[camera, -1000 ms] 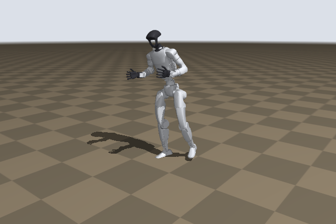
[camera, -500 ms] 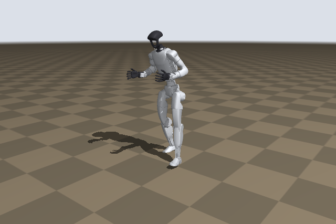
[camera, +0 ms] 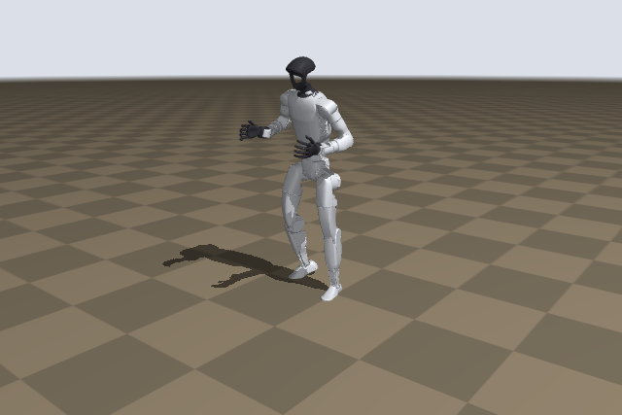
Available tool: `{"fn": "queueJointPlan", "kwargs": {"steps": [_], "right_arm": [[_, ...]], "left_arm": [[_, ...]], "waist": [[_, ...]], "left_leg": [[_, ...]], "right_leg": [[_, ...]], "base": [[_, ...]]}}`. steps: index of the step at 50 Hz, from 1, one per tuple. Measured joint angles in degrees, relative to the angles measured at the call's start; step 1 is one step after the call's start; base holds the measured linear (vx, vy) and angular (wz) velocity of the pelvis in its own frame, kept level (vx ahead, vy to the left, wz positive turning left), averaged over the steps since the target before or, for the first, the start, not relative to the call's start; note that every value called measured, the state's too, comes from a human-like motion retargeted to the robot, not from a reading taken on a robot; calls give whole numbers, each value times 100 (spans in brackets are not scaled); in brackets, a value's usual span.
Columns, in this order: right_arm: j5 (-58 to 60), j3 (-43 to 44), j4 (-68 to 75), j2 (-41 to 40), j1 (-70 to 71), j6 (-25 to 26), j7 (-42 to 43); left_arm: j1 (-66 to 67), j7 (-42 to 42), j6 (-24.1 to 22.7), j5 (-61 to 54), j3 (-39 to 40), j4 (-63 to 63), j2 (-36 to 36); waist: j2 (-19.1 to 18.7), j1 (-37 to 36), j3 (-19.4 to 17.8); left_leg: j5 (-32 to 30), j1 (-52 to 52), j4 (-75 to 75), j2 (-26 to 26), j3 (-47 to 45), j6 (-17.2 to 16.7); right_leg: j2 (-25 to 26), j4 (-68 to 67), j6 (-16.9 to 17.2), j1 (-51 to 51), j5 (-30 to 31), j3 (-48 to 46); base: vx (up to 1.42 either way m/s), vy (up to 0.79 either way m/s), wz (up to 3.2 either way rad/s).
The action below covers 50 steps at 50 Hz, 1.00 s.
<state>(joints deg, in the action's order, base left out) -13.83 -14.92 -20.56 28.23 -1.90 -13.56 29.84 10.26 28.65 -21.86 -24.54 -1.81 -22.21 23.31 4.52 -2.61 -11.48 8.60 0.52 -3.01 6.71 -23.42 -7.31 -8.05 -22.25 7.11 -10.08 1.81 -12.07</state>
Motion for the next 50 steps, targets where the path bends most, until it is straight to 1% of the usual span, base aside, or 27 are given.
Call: {"fn": "queueJointPlan", "kwargs": {"steps": [2, 5, 6, 7, 8, 9, 10, 13, 14, 15, 20, 22, 24, 27, 30, 33, 36, 40, 43, 45, 50], "right_arm": [[-35, -4, 38, 1, 74, -1, 20], [-78, 5, 58, -19, 110, -14, 48], [354, 61, 131, 76, 142, 119, -83], [492, 87, 154, 95, 156, 159, -123], [40, 55, 77, -37, 134, 16, 19], [-82, 57, 56, -82, 128, -25, 54], [-38, 76, 62, -84, 130, -15, 35], [639, 230, 185, 53, 198, 163, -163], [389, 238, 143, -18, 196, 84, -73], [-52, 232, 71, -128, 186, -47, 74], [-210, 352, 29, -183, 61, -111, 192], [-216, 391, 36, -176, 48, -106, 224], [-218, 419, 64, -143, 75, -90, 248], [-213, 429, 95, -82, 75, -77, 258], [-213, 461, 50, 9, -65, -136, 215], [-145, 490, -14, 105, -180, -125, 241], [-100, 523, -61, 186, -232, -105, 265], [-51, 526, -70, 251, -231, -56, 272], [3, 503, -65, 287, -230, -23, 253], [40, 487, -62, 313, -242, -13, 240], [102, 466, -46, 353, -304, -22, 241]], "left_arm": [[-52, 13, -12, 0, 28, 45, 33], [-84, 17, -47, 32, 31, 73, 79], [-97, -34, -40, 105, 35, 93, 110], [-117, -55, -46, 144, 29, 105, 130], [-155, -14, -78, 115, 2, 101, 129], [-183, -8, -92, 123, -14, 101, 149], [-207, -21, -96, 152, -25, 102, 181], [-372, -83, -98, 257, -63, 149, 241], [-455, -62, -109, 238, -101, 161, 223], [-548, -31, -121, 204, -144, 174, 198], [-649, -26, -102, 191, -252, 162, 220], [-678, -27, -85, 202, -277, 172, 203], [-706, -29, -66, 208, -284, 196, 158], [-618, -50, -40, 152, -263, 192, 79], [-336, -140, -17, 29, -223, 119, -6], [-89, -143, 43, -72, -199, -13, -78], [59, -146, 101, -125, -178, -117, -112], [145, -176, 115, -148, -172, -174, -120], [174, -197, 80, -137, -190, -169, -128], [186, -202, 51, -125, -212, -157, -136], [173, -185, -9, -94, -270, -130, -149]], "waist": [[77, 66, -74], [217, 160, -177], [263, 193, -211], [296, 220, -247], [305, 236, -286], [304, 241, -316], [300, 242, -341], [260, 277, -430], [232, 303, -458], [200, 335, -485], [47, 371, -440], [-27, 362, -412], [-111, 350, -392], [-271, 309, -329], [-502, 333, -194], [-603, 425, -69], [-625, 514, 27], [-662, 488, 119], [-709, 413, 146], [-738, 365, 146], [-792, 271, 88]], "left_leg": [[123, -54, 140, -82, 67, 2], [314, -176, 354, -225, 151, 1], [378, -224, 423, -270, 181, 9], [436, -273, 490, -284, 206, -3], [485, -325, 550, -238, 218, -52], [524, -376, 602, -150, 223, -119], [558, -427, 651, -41, 224, -194], [666, -546, 770, 121, 276, -305], [693, -567, 797, 141, 309, -328], [718, -580, 820, 151, 349, -349], [831, -710, 918, 101, 469, -393], [817, -762, 940, 56, 543, -405], [753, -814, 951, -3, 649, -387], [657, -820, 1185, -52, 832, -270], [696, -495, 2126, 35, 1035, -114], [417, -254, 2690, -60, 1147, 116], [303, 28, 3213, -78, 959, 287], [608, 343, 3548, 83, 359, 391], [830, 472, 3276, 134, 3, 319], [842, 514, 2889, 80, -90, 228], [530, 535, 1728, -182, 144, 60]], "right_leg": [[65, 635, 141, 44, 90, 102], [118, 1478, 449, 59, 277, 360], [124, 1697, 588, 39, 346, 461], [160, 1903, 701, 13, 415, 552], [255, 2084, 767, -26, 482, 624], [389, 2221, 789, -87, 530, 665], [544, 2336, 789, -158, 569, 692], [743, 2567, 789, -370, 562, 550], [746, 2618, 789, -440, 515, 439], [732, 2662, 789, -509, 456, 311], [511, 2702, 789, -630, 105, -216], [407, 2674, 789, -602, 207, -346], [295, 2640, 789, -546, 440, -442], [124, 2479, 789, -448, 690, -502], [-66, 2046, 789, -395, 495, -567], [-342, 1845, 789, -247, 232, -613], [-552, 1676, 789, -159, 6, -660], [-551, 1581, 789, -139, -159, -616], [-424, 1573, 789, -126, -230, -514], [-344, 1566, 789, -97, -275, -429], [-207, 1476, 789, 37, -400, -187]], "base": [[26, 6, 39], [27, 3, 36], [28, -1, 34], [28, -9, 29], [29, -20, 21], [29, -31, 13], [29, -33, 13], [30, -25, 25], [30, -17, 43], [31, -13, 44], [36, -10, 45], [40, -15, 50], [41, -17, 48], [44, -12, 41], [45, -5, 47], [41, -8, 56], [35, -16, 42], [29, -21, -9], [26, -19, -43], [26, -14, -52], [26, -7, -55]]}}
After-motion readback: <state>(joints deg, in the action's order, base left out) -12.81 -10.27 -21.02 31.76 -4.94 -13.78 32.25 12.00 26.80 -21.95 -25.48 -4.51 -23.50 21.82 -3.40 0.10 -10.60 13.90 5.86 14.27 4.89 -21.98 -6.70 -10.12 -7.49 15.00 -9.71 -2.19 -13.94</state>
